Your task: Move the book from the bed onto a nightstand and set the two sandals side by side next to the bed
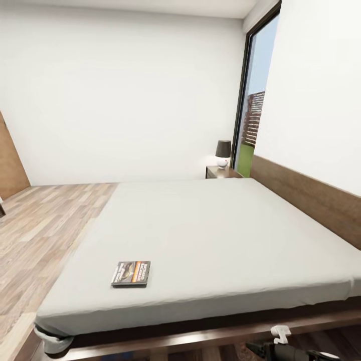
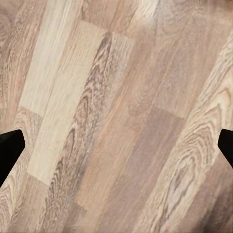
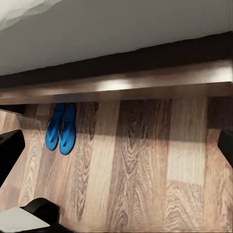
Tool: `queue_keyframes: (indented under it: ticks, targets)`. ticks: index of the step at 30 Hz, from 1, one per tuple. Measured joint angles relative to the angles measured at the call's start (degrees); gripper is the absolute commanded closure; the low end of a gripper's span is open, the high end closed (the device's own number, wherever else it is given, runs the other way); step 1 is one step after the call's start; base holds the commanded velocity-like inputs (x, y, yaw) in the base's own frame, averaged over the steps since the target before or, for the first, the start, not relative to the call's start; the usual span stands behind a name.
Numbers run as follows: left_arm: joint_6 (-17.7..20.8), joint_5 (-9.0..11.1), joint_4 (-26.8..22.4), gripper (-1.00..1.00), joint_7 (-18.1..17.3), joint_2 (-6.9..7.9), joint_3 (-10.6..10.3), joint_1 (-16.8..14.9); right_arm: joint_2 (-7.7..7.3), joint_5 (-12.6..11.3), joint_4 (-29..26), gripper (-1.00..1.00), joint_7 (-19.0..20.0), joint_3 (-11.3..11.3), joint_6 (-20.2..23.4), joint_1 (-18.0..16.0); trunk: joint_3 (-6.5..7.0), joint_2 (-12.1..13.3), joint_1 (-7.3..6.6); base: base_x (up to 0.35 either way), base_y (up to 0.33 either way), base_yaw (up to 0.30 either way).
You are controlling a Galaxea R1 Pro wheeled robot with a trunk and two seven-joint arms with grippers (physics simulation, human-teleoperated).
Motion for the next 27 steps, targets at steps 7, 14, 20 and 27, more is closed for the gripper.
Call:
queue_keyframes:
  ticks: [7,14,20,27]
  targets:
    - [-0.30,-0.04,-0.11,-1.00,0.14,1.40,-0.03,-0.18,1.32,3.08,1.09,-1.00,-4.61,0.04,-0.10,-0.02,1.26,2.81,-1.54,0.000,0.000,0.000]
    - [-0.26,-0.09,-1.05,-1.00,0.28,2.88,-0.04,-0.22,3.09,3.94,1.50,-1.00,-9.96,0.09,-0.11,-0.02,2.51,5.62,-3.08,0.000,0.000,0.000]
    - [-0.30,-0.11,-1.87,-1.00,0.33,4.09,-0.06,-0.32,4.63,4.73,2.27,-1.00,-13.01,0.11,-0.09,-0.01,3.59,8.02,-4.39,0.000,0.000,0.000]
    - [-0.94,-0.02,-2.28,-1.00,0.23,5.27,0.00,-0.35,6.17,7.88,4.16,-1.00,-16.96,0.12,-0.13,-0.02,4.85,10.83,-5.93,0.000,0.000,0.000]
